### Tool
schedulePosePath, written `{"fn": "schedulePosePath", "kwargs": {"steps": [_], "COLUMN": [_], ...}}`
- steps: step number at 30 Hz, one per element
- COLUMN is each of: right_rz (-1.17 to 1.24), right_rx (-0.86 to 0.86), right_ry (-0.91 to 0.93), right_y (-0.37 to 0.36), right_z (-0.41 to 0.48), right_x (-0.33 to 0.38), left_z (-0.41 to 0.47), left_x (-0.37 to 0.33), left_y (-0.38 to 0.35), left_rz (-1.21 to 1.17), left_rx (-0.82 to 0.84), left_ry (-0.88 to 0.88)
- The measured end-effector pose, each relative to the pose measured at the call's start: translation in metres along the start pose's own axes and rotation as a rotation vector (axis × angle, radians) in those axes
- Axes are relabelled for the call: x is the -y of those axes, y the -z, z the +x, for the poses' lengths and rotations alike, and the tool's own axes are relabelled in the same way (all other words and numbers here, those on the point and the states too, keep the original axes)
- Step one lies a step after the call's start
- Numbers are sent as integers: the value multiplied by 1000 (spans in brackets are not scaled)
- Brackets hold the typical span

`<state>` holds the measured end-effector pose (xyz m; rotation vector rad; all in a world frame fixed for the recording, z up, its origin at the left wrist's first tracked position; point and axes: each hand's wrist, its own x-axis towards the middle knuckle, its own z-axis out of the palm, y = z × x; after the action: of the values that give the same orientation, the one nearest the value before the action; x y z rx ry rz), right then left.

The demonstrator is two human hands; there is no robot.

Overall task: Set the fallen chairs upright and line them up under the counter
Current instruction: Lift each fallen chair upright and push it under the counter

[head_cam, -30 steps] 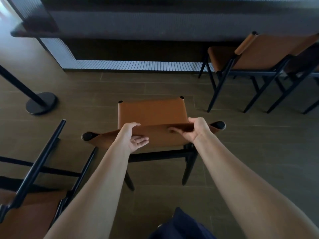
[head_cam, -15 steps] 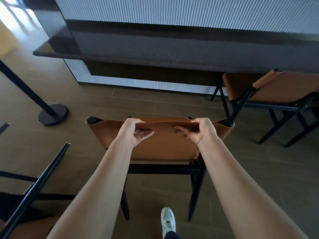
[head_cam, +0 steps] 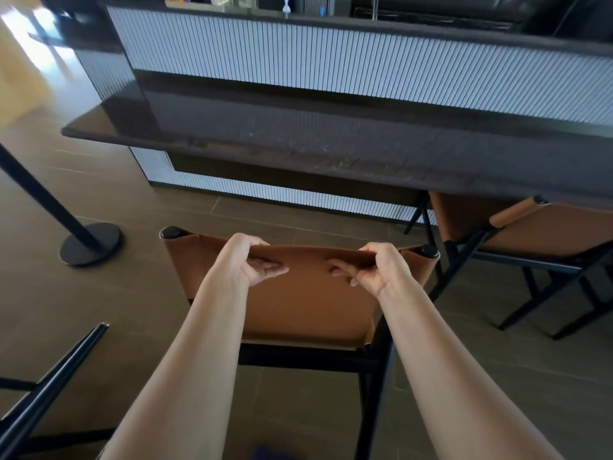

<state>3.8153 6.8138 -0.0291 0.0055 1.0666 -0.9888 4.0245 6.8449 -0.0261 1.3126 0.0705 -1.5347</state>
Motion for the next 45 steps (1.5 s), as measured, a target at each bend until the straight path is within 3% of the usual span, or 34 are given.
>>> {"fn": "schedulePosePath", "kwargs": {"steps": [16,45], "right_rz": [7,-75], "right_rx": [-68,-24], "right_ry": [13,-9], "right_y": [-84,-105], "right_z": [84,109], "right_x": [70,92], "left_z": [89,119], "left_x": [-85,-108], "left_y": [-72,-88], "left_rz": [71,84], "left_rx": [56,60], "left_ry": [137,189]}}
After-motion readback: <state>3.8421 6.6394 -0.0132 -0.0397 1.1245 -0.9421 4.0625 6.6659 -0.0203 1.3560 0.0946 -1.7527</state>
